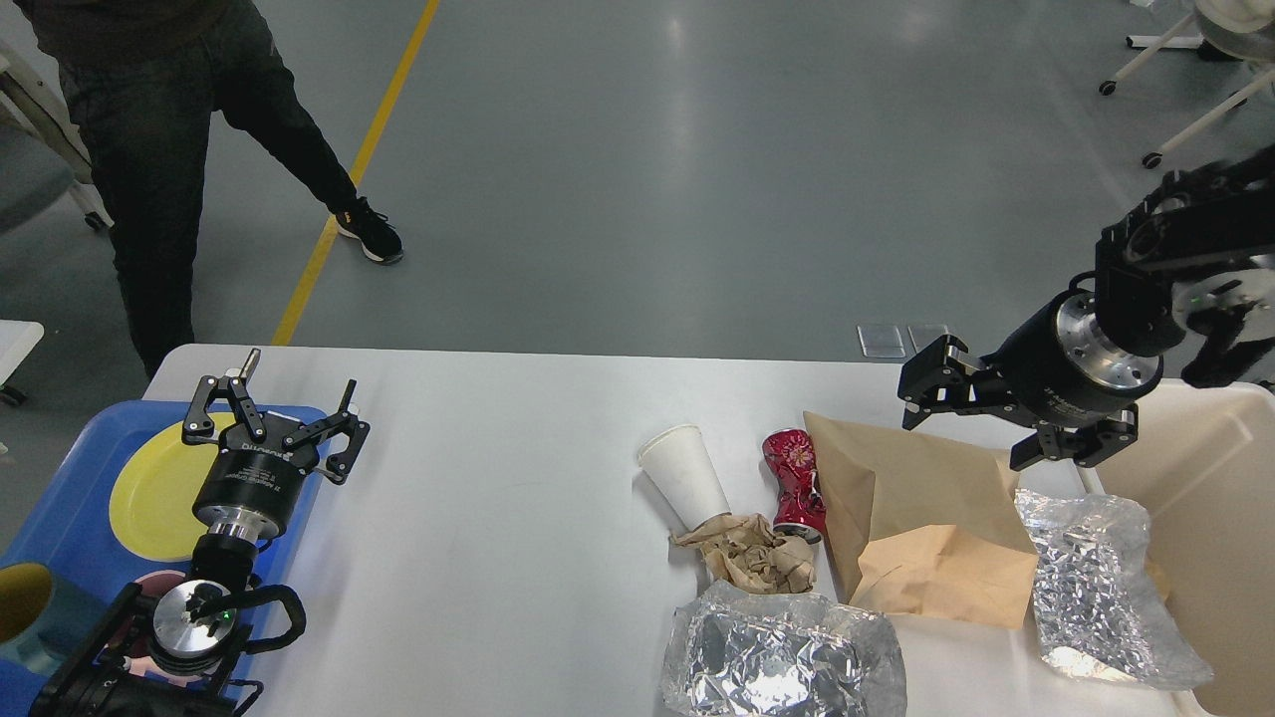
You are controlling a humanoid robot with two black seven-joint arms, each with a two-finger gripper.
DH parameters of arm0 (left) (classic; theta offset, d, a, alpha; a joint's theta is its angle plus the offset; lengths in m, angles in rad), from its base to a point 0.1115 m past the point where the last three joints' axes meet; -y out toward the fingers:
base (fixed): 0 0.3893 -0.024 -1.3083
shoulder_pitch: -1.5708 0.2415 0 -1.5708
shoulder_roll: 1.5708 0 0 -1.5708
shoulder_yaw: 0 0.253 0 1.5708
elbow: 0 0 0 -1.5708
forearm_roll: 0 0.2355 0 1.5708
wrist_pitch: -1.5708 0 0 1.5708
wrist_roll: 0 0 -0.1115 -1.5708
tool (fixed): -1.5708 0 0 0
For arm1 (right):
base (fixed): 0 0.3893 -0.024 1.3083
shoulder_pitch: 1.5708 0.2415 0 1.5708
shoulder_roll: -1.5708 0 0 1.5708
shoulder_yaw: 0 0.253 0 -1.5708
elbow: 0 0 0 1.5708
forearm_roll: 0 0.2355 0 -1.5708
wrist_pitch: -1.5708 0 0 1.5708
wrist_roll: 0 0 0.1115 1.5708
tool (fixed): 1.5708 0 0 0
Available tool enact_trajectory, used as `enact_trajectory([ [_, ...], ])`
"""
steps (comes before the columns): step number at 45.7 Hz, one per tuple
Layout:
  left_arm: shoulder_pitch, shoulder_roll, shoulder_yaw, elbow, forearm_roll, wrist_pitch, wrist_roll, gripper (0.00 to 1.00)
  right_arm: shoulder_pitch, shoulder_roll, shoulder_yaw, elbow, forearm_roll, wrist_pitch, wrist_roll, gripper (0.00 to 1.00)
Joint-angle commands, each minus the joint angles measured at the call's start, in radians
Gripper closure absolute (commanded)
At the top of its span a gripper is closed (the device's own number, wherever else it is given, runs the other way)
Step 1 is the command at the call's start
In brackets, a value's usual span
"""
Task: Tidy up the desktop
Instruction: 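Lower the right gripper onto the brown paper bag and grasp it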
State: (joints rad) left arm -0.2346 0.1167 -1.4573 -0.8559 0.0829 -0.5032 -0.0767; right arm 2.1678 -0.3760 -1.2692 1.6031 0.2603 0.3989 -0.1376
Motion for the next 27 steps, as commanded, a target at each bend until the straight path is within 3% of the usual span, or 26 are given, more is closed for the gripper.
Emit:
enact_trajectory([
  [1, 0.000, 0.000, 0.000, 0.000, 0.000, 0.000, 0.000, 0.03, -0.066, -0.007, -0.070, -0.005, 0.242, -0.106, -0.002, 0.06],
  [11, 0.000, 0.000, 0.000, 0.000, 0.000, 0.000, 0.000, 0.03, -0.262, -0.054, -0.056, -0.057, 0.517, -0.241, 0.003, 0.01],
  [18, 0.000, 0.000, 0.000, 0.000, 0.000, 0.000, 0.000, 0.03, -0.371, -0.050, 0.002, -0.110, 0.540, -0.276, 0.001, 0.01],
  [27, 0.001, 0.000, 0.000, 0.000, 0.000, 0.000, 0.000, 0.03, -0.621, -0.006, 0.100, -0.317, 0.542, -0.278, -0.002, 0.00],
])
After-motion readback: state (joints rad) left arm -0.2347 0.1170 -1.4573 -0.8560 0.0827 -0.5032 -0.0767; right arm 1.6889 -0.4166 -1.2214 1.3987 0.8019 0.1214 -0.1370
